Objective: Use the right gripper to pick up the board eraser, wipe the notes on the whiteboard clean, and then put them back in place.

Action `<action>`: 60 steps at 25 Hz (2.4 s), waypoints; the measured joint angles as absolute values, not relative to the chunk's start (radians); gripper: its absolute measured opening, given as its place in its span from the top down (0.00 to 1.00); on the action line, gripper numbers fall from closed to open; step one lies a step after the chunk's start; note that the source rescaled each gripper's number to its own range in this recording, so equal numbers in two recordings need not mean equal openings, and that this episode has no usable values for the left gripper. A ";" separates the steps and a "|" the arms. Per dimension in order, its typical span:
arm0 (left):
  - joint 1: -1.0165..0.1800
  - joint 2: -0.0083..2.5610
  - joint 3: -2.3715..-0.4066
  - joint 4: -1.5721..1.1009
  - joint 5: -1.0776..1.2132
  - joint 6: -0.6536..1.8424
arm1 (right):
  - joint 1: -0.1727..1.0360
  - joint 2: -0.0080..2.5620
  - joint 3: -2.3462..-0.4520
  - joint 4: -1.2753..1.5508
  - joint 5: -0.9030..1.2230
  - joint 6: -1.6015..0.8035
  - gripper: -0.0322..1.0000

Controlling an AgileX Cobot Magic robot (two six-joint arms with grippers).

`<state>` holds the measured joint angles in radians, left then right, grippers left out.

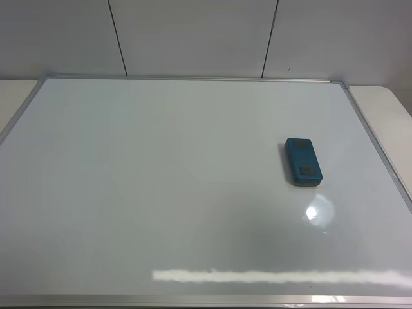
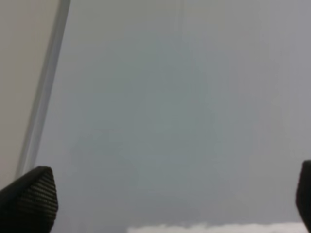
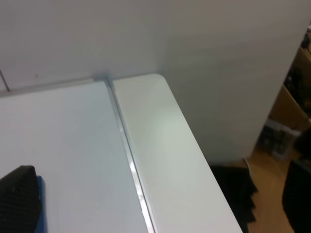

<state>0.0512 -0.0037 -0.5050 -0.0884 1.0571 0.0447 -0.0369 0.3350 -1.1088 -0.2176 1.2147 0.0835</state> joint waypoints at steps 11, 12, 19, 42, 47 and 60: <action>0.051 -0.004 -0.505 -0.088 1.057 0.045 | -0.037 0.119 -1.108 -0.143 1.217 0.049 0.00; 0.051 -0.004 -0.505 -0.088 1.057 0.045 | -0.037 0.102 -1.104 -0.143 1.215 0.047 0.00; 0.051 -0.004 -0.505 -0.088 1.057 0.045 | -0.037 -0.006 -0.961 -0.117 1.218 0.044 0.00; 0.051 -0.004 -0.505 -0.088 1.057 0.045 | -0.037 -0.004 -0.497 0.070 1.072 -0.024 0.00; 0.051 -0.004 -0.505 -0.088 1.057 0.045 | -0.037 -0.004 -0.497 0.067 1.072 -0.023 0.00; 0.051 -0.004 -0.505 -0.088 1.057 0.045 | -0.037 -0.004 -0.497 0.067 1.072 -0.023 0.00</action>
<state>0.0512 -0.0037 -0.5050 -0.0884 1.0571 0.0447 -0.0369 -0.0040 -0.4965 0.0671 1.0719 -0.0234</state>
